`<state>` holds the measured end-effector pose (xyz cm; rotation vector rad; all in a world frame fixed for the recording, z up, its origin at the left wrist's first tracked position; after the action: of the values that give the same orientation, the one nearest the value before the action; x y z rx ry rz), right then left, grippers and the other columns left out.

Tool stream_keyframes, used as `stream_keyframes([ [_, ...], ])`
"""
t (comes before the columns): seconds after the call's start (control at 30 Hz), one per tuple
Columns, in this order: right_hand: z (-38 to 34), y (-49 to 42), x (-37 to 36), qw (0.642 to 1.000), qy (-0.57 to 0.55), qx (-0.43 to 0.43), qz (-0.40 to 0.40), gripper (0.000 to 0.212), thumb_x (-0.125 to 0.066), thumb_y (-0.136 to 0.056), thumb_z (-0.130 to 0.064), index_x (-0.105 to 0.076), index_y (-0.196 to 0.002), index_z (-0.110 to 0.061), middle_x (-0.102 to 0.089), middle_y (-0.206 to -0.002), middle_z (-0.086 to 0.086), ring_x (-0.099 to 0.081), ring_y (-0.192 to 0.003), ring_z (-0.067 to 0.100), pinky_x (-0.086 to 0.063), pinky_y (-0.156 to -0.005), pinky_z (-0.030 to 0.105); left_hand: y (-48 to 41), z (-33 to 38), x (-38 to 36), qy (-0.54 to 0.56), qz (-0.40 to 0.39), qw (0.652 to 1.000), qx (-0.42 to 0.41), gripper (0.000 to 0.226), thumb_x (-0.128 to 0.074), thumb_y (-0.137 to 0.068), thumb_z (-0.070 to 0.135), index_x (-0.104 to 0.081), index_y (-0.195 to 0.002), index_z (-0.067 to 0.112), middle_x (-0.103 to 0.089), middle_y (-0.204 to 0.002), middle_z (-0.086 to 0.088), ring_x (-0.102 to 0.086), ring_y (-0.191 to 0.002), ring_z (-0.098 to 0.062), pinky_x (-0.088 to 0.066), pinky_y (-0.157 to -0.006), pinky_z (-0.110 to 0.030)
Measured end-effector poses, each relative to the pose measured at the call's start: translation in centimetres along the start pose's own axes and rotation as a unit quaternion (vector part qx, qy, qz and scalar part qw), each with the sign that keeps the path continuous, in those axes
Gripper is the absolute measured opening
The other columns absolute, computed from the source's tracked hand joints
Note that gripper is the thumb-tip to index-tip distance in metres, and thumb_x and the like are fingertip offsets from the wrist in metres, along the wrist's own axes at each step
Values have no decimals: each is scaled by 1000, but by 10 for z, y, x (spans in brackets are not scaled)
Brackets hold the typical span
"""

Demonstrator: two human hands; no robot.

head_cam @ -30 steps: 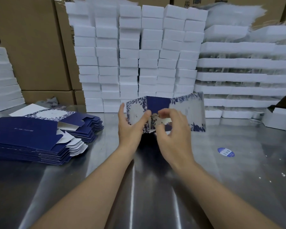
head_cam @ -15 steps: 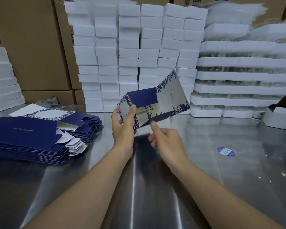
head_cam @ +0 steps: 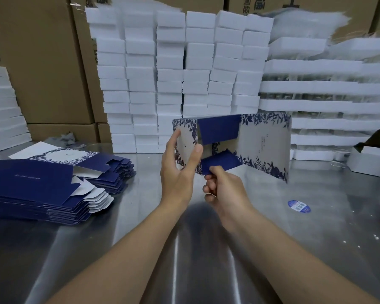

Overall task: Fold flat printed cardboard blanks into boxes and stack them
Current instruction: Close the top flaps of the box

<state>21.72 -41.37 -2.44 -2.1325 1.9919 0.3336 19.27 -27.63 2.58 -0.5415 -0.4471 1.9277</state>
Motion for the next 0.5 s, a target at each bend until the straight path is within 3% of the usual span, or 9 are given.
stream_keyframes([
  [0.07,-3,-1,1,1000,4,21,10,27,-55,-103,-24,-65,-83,-11,-52,-55,-3,-56,-55,10,-41,-51,24,3,1,-7,-25,-11,1000,0,88,-68,-76,77,-35,-155,57,-38,-158,27,-39,-141,12,-36,-113,-22],
  [0.1,-6,-1,1,999,9,33,16,29,-55,-104,-27,-68,-83,-12,-57,-57,-4,-61,-58,10,-45,-54,24,3,-3,-12,-31,-18,999,22,96,-70,-74,77,-29,-158,56,-34,-158,25,-38,-139,12,-34,-108,-18],
  [0.17,-10,0,3,998,12,52,30,35,-56,-106,-33,-72,-81,-15,-70,-67,-5,-71,-68,9,-53,-64,29,7,-15,-23,-32,-40,994,99,105,-77,-77,69,-22,-163,47,-38,-156,15,-45,-138,-1,-39,-104,-20],
  [0.23,-11,1,5,997,10,65,38,41,-59,-105,-36,-78,-76,-15,-79,-80,0,-77,-80,13,-59,-74,35,17,-30,-33,-22,-73,980,183,92,-79,-85,59,-37,-161,31,-59,-145,5,-60,-130,-13,-50,-104,-31],
  [0.3,-12,0,8,996,21,77,48,42,-60,-105,-37,-78,-74,-14,-80,-84,4,-76,-83,20,-59,-79,39,24,-36,-42,-33,-105,971,213,43,-71,-96,51,-73,-126,19,-79,-112,-2,-74,-106,-15,-57,-89,-30],
  [0.33,-12,-2,9,995,35,83,51,40,-61,-105,-37,-75,-75,-14,-77,-83,5,-73,-81,22,-58,-78,41,26,-36,-47,-28,-113,970,215,33,-66,-100,48,-81,-104,19,-82,-98,-2,-77,-94,-11,-57,-77,-25],
  [0.4,-16,-4,9,992,58,101,45,29,-62,-104,-37,-68,-86,-15,-70,-82,5,-66,-75,21,-57,-71,38,28,-38,-52,-9,-104,968,227,44,-56,-106,47,-82,-84,20,-82,-86,1,-77,-80,-6,-55,-64,-19],
  [0.5,-19,-3,9,990,81,106,39,28,-61,-104,-37,-65,-88,-15,-68,-77,2,-63,-66,16,-54,-63,32,33,-35,-54,-6,-85,970,228,53,-46,-110,46,-80,-76,26,-79,-75,8,-75,-77,-4,-54,-72,-24],
])
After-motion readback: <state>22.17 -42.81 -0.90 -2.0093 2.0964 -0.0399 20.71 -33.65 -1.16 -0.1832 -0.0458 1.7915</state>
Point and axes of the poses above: each hand's wrist, its own y-axis away from the middle knuckle, its own x-axis out of the back of the hand, z = x × y, the point moved 9 cm from there along -y, towards the middle knuckle
